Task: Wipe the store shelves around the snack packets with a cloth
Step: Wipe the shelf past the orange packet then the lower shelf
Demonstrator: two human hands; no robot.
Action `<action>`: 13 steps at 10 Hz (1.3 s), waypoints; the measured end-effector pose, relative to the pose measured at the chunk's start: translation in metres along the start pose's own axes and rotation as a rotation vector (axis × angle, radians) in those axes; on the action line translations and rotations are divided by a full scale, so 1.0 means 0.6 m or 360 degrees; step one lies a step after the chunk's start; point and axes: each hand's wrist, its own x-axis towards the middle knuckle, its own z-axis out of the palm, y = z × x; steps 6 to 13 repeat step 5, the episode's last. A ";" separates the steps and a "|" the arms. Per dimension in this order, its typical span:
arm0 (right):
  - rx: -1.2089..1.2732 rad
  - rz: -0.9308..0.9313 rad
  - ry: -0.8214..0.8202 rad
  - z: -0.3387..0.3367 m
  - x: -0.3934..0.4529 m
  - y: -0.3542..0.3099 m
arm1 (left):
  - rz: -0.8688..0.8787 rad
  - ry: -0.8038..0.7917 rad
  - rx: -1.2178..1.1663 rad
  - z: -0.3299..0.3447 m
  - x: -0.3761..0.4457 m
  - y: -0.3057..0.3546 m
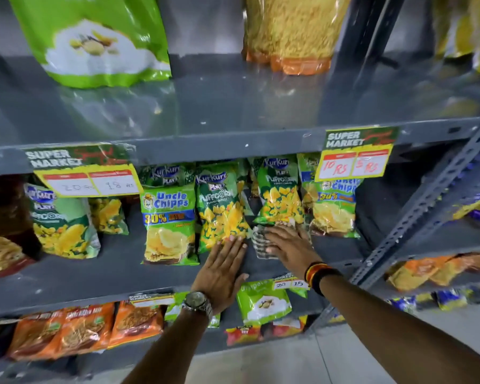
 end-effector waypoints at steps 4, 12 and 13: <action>-0.0230 0.0064 -0.0154 -0.009 -0.014 -0.034 | -0.0064 -0.0113 0.0039 -0.031 -0.010 0.008; -0.0094 0.0037 0.0228 -0.017 -0.070 -0.072 | -0.0083 0.0024 -0.0059 -0.072 -0.030 0.026; -0.0094 0.0037 0.0228 -0.017 -0.070 -0.072 | -0.0083 0.0024 -0.0059 -0.072 -0.030 0.026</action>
